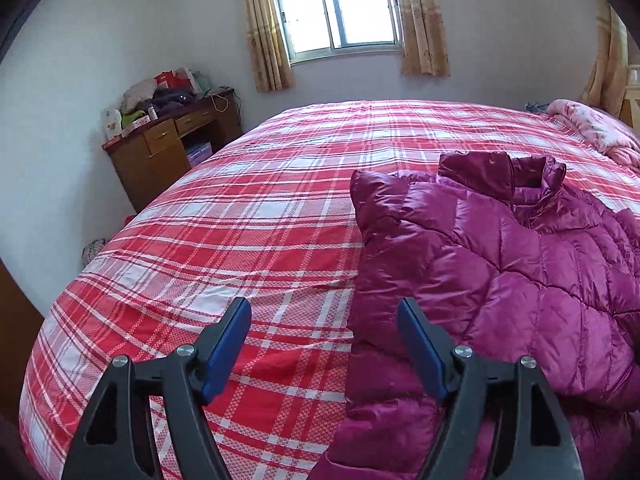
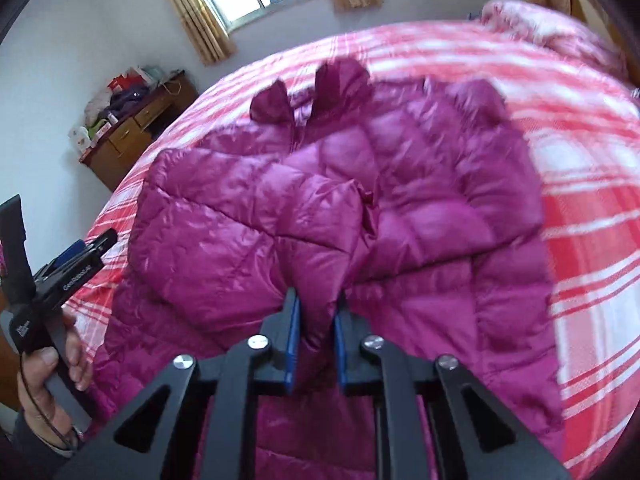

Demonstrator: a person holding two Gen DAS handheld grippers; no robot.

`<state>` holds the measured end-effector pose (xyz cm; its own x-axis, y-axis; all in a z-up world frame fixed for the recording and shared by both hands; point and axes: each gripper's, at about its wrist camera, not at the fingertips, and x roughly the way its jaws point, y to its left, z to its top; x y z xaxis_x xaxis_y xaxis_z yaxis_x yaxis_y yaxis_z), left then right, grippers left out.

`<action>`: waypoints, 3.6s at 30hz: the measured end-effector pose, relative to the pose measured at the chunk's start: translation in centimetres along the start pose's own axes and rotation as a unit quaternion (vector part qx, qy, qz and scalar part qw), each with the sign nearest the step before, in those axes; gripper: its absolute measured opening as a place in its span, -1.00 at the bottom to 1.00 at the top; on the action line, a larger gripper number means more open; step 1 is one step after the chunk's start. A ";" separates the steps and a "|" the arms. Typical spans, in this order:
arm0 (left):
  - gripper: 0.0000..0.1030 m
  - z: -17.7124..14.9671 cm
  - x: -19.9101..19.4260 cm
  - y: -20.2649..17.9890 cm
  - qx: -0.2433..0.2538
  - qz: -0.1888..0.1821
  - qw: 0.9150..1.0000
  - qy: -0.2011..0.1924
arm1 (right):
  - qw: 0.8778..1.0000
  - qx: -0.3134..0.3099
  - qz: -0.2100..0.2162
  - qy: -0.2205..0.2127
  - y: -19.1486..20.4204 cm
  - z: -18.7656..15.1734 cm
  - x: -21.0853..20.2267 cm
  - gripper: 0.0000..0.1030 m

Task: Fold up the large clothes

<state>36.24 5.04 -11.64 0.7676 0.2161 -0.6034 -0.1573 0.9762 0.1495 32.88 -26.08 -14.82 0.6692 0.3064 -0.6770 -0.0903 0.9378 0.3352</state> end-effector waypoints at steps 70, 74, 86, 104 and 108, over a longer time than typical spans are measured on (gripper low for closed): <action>0.73 0.7 9.1 -8.9 0.024 -0.082 0.993 0.085 | 0.988 -0.073 -0.127 -0.054 3.7 3.6 2.2 0.14; 0.73 0.7 9.1 -8.8 0.021 -0.083 0.993 0.082 | 0.990 -0.077 -0.120 -0.011 4.0 4.3 6.3 0.13; 0.73 5.2 8.4 -6.4 -0.018 -0.165 0.984 0.062 | 0.985 -0.095 -0.144 -0.003 3.7 2.4 9.1 0.10; 0.88 4.3 11.1 -6.6 -0.002 -0.111 0.990 0.085 | 0.991 -0.044 -0.099 -0.077 0.9 4.5 3.6 0.11; 0.88 6.4 8.1 -6.7 0.006 -0.120 0.992 0.024 | 0.981 -0.047 -0.157 -0.102 -1.8 7.8 2.3 0.17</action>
<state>47.48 0.10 -12.46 0.7520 -0.0218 -0.6588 0.0348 0.9994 0.0067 40.32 -28.38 -11.88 0.8082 -0.0300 -0.5882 0.0827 0.9946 0.0628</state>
